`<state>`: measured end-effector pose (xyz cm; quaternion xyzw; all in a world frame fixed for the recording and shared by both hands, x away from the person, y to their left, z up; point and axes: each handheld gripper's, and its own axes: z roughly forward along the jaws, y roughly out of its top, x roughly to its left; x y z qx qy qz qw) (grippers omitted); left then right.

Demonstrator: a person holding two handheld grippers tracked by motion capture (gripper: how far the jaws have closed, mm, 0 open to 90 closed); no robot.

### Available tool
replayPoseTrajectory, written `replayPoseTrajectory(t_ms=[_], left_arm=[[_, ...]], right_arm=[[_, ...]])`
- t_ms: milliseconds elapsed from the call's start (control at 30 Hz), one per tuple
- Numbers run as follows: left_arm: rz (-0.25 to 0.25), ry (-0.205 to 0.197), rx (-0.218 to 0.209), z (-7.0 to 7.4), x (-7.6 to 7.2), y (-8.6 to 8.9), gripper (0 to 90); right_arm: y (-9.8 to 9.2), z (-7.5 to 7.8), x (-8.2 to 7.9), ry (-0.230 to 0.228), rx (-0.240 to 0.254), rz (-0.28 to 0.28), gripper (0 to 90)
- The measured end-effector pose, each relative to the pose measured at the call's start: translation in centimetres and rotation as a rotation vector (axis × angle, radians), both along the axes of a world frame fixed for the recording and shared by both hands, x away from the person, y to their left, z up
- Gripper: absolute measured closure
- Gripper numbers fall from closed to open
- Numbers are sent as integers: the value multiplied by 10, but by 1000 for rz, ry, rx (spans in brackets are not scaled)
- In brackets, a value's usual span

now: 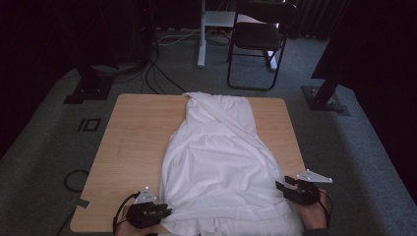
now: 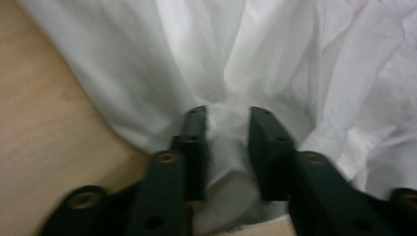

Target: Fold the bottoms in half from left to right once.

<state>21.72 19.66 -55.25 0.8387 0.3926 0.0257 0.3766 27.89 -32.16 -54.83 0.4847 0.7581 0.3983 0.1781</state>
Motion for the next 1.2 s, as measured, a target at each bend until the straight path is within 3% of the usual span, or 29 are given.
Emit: replayPoseTrajectory(t_ms=[67, 100, 167, 233, 300, 367, 400, 433, 533, 667, 767, 867, 967, 1067, 1200], left_arm=[[-33, 2, 3, 1, -4, -1, 853], [-34, 4, 14, 1, -6, -1, 875], [9, -22, 27, 2, -11, -2, 886], [32, -62, 41, 3, -16, -4, 887], [51, -98, 32, 5, -17, -5, 867], [69, -121, 22, 6, -17, -4, 728], [89, -155, -2, 10, -15, -2, 728], [106, -184, -14, 15, -13, 0, 628], [133, -251, -37, 28, -5, 2, 562], [198, -297, -51, 42, 22, 5, 508], [231, -326, -34, 50, 47, 3, 476], [258, -328, -23, 52, 79, 0, 453], [303, -305, -11, 49, 115, -3, 431], [341, -256, -2, 42, 152, -8, 425], [334, -217, 25, 34, 183, -18, 423]], right_arm=[[6, -4, 6, 21, -14, 9, 519], [8, -6, 7, 33, -26, 17, 586], [9, -9, 4, 51, -50, 27, 780], [6, -10, -1, 66, -65, 12, 881], [1, -9, -6, 75, -57, -1, 884], [-1, -9, -10, 78, -52, -3, 883], [-3, -9, -13, 81, -49, -3, 882], [-6, -9, -17, 87, -47, -3, 858], [-9, -5, -18, 60, -34, -16, 664], [-9, 8, -4, 2, 6, -5, 537], [-3, 18, 14, -27, -9, 6, 511], [5, 25, 41, -36, -23, 9, 473], [16, 26, 71, -26, -55, 3, 435], [27, 24, 99, -7, -58, 15, 440], [43, 24, 125, -6, -34, 59, 470]])
